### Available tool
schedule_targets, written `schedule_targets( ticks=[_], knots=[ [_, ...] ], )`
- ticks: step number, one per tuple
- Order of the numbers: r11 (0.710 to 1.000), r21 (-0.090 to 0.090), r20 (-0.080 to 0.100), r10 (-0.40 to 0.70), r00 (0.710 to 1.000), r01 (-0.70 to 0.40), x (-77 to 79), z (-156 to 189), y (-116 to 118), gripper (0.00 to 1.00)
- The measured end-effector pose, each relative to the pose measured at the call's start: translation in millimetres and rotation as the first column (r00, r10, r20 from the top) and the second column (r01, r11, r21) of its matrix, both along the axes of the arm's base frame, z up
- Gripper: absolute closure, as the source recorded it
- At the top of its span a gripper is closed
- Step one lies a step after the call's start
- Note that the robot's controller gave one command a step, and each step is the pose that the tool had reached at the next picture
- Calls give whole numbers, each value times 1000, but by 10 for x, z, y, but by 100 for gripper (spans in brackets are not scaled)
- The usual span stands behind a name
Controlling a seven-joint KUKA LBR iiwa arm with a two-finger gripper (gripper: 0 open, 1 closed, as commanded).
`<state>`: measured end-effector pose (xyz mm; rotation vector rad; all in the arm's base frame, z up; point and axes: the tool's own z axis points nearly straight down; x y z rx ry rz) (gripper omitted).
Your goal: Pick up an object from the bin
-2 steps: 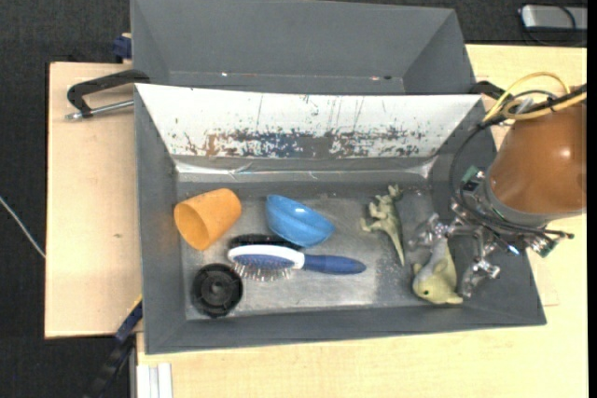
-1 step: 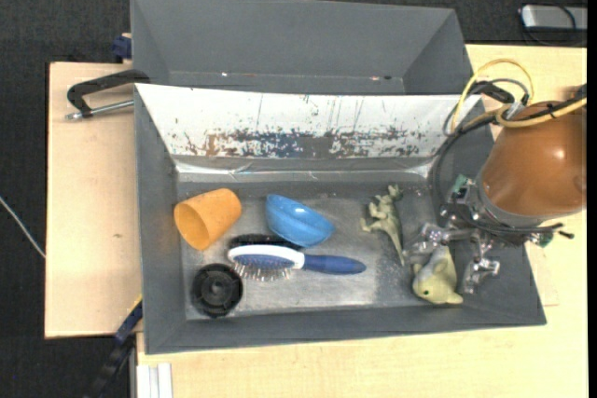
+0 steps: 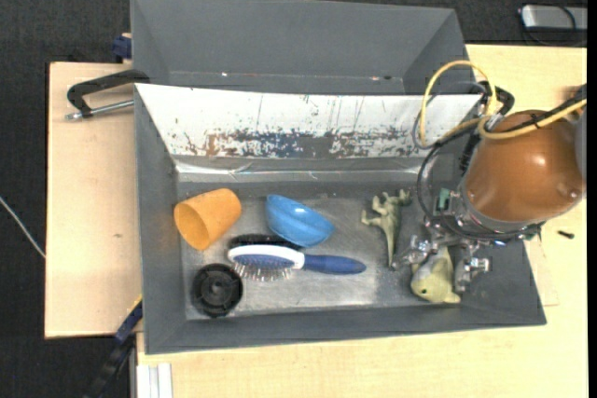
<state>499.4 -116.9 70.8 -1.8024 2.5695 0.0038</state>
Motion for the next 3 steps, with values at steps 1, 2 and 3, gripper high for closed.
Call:
schedule_targets(
  ticks=[1, 2, 3],
  knots=[
    [1000, -2, 1, -2, 1000, 2, 7, 5, 12, 0],
    [1000, -1, 4, -2, 1000, 2, 17, 15, 15, 100],
    [1000, -4, 12, -5, 1000, 5, 43, 1236, 20, 100]
  ],
)
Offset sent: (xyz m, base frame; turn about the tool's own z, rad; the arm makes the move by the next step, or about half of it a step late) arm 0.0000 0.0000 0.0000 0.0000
